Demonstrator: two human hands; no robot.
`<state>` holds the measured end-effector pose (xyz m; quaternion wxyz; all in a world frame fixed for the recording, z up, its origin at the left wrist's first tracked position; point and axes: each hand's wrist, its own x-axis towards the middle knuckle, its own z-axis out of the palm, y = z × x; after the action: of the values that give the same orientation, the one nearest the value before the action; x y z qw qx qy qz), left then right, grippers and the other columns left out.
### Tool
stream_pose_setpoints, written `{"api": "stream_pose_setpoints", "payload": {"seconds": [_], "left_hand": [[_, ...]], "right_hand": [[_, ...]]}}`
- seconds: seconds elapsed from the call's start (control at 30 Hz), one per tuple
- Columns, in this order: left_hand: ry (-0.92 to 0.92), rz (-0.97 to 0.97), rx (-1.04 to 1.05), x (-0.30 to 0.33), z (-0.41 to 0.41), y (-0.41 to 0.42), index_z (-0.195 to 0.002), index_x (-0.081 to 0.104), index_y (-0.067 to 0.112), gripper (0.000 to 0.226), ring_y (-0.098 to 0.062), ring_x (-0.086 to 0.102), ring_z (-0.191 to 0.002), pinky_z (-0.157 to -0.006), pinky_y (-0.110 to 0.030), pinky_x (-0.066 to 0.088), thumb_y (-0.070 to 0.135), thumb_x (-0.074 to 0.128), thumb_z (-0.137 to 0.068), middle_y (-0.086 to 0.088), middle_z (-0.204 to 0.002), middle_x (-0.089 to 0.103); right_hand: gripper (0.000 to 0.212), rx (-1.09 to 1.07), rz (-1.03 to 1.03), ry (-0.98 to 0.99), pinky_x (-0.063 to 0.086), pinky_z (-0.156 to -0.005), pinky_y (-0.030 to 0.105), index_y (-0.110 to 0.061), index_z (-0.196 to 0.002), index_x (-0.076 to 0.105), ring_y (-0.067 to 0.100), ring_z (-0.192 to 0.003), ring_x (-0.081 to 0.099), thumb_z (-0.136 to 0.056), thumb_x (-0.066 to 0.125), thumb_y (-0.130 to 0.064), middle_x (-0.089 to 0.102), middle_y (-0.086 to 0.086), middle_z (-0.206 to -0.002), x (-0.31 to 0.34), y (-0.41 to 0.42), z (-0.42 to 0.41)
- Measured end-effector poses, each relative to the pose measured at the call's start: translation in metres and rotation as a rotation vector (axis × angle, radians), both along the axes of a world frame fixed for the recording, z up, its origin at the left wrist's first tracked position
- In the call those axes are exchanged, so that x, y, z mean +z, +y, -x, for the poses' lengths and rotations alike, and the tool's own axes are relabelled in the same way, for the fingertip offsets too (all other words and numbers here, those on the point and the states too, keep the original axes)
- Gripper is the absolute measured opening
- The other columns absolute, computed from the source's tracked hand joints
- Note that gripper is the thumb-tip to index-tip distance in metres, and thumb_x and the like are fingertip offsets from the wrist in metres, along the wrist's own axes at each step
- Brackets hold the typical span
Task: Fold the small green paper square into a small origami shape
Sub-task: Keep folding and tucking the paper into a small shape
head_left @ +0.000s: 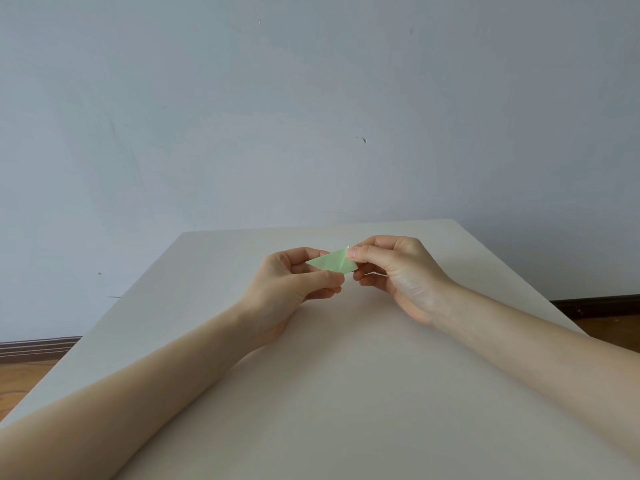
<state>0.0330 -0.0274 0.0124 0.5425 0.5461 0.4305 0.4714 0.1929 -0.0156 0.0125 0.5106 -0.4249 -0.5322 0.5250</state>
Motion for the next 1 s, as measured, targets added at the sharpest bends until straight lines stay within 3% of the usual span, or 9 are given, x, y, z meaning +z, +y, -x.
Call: {"api": "stream_pose_setpoints", "payload": {"seconds": [0.5, 0.73, 1.0], "left_hand": [[0.02, 0.013, -0.045, 0.0015, 0.0017, 0.0008, -0.086, 0.065, 0.004, 0.017, -0.012, 0.061, -0.056, -0.06, -0.018, 0.052, -0.009, 0.067, -0.075, -0.007, -0.063, 0.061], [-0.028, 0.054, -0.058, 0.0019, 0.0026, 0.0019, -0.088, 0.064, 0.003, 0.017, -0.01, 0.061, -0.056, -0.058, -0.016, 0.051, -0.009, 0.065, -0.076, -0.007, -0.068, 0.06], [-0.073, 0.07, -0.065, 0.003, 0.0037, 0.0026, -0.087, 0.067, 0.006, 0.015, -0.007, 0.063, -0.058, -0.059, -0.014, 0.051, -0.006, 0.062, -0.079, -0.001, -0.069, 0.069]], "right_hand": [[0.02, 0.016, -0.097, -0.063, 0.045, -0.052, 0.023, -0.007, -0.066, 0.056, 0.014, -0.058, 0.05, -0.086, 0.054, -0.004, 0.054, 0.006, -0.069, -0.0019, 0.0002, 0.0027], [0.022, 0.0, -0.191, -0.22, 0.041, -0.048, 0.024, -0.008, -0.073, 0.051, 0.013, -0.053, 0.047, -0.095, 0.047, -0.011, 0.051, 0.005, -0.066, -0.005, -0.0015, 0.0053], [0.016, 0.068, -0.194, -0.184, 0.043, -0.046, 0.023, -0.002, -0.08, 0.059, 0.014, -0.058, 0.054, -0.092, 0.055, -0.012, 0.061, 0.007, -0.07, -0.0029, -0.0024, 0.0019]]}}
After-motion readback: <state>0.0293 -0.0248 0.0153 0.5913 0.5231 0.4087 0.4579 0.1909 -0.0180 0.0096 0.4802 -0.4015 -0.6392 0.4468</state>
